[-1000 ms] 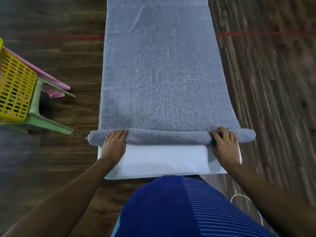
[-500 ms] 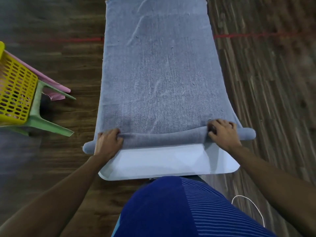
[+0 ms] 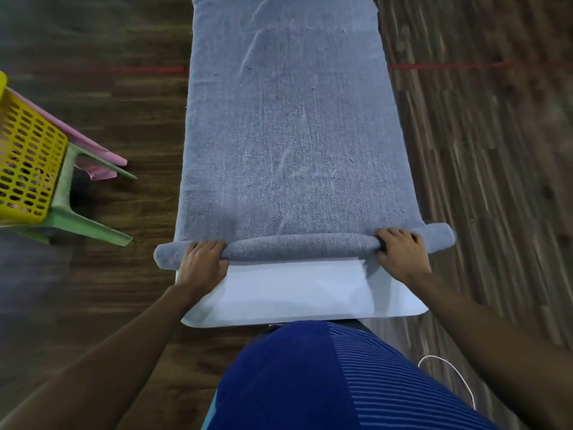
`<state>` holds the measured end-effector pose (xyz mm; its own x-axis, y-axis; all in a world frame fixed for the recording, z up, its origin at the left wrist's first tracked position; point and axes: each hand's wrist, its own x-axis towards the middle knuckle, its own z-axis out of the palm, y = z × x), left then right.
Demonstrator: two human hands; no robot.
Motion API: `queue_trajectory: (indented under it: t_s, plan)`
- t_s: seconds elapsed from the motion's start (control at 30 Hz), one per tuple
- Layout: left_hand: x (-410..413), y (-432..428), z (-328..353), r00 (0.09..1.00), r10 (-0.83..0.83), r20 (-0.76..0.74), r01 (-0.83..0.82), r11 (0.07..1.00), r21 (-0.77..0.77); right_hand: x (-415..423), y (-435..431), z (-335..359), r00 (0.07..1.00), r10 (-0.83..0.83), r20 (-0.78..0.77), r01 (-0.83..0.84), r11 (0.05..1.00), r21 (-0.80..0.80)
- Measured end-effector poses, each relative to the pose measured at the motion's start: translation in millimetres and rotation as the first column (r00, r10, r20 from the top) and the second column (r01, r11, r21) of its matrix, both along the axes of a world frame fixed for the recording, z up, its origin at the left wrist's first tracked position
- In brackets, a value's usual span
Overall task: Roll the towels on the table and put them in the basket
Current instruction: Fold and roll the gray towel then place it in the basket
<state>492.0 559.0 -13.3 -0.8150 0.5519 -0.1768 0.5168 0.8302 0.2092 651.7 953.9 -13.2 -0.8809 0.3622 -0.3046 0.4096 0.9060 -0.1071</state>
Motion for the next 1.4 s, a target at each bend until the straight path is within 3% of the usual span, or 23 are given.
queue_trajectory:
  t_s: [0.1,0.17,0.3,0.37,0.57,0.73,0.87,1.03,1.17,1.23,1.3,1.33,1.4]
  plan:
    - [-14,1,9,0.972,0.024,0.233,-0.013,0.999,-0.047,-8,8,9,0.979,-0.042,0.2,0.06,0.995,-0.085]
    - [-23,1,10,0.956,0.055,0.287,-0.048,0.998,-0.031,-10,15,11,0.976,-0.066,0.209,0.093,0.988,-0.124]
    - [-24,-2,4,0.993,0.107,-0.04,-0.102,0.988,0.117,-8,11,8,0.977,-0.081,-0.2,0.092,0.995,0.046]
    - [-18,-1,1,0.996,0.063,-0.07,-0.056,0.993,0.109,-8,2,6,0.96,-0.022,-0.278,0.034,0.999,0.039]
    - [-5,-8,-7,0.997,-0.081,0.0,0.081,0.994,-0.068,4,-14,-8,0.99,0.106,-0.097,-0.105,0.994,0.009]
    - [-5,-9,-11,0.994,-0.083,0.071,0.092,0.988,-0.128,-4,-17,-7,0.985,0.031,-0.168,-0.032,0.999,-0.006]
    - [-3,-12,-12,0.992,-0.11,0.067,0.118,0.984,-0.131,-6,-15,-6,0.99,0.021,-0.138,-0.025,0.999,-0.031]
    - [-8,1,0,0.999,-0.033,-0.012,0.032,0.995,-0.094,-10,-9,2,1.0,0.011,-0.022,-0.012,0.998,-0.055]
    - [-30,13,13,0.978,0.142,0.15,-0.116,0.978,-0.173,-24,9,2,0.988,-0.012,0.155,0.034,0.99,-0.136]
    - [-39,13,10,0.961,0.225,0.16,-0.214,0.973,-0.084,-27,16,-1,0.997,-0.057,0.047,0.061,0.995,-0.077]
    - [-39,11,8,0.962,0.271,0.005,-0.271,0.96,0.064,-26,14,-2,0.985,-0.062,-0.162,0.066,0.998,0.019]
    - [-38,11,7,0.963,0.262,-0.067,-0.253,0.961,0.115,-26,10,-2,0.963,-0.029,-0.266,0.045,0.998,0.053]
    - [-31,14,5,0.982,0.109,-0.154,-0.085,0.984,0.157,-23,3,0,0.94,0.066,-0.334,-0.04,0.995,0.086]
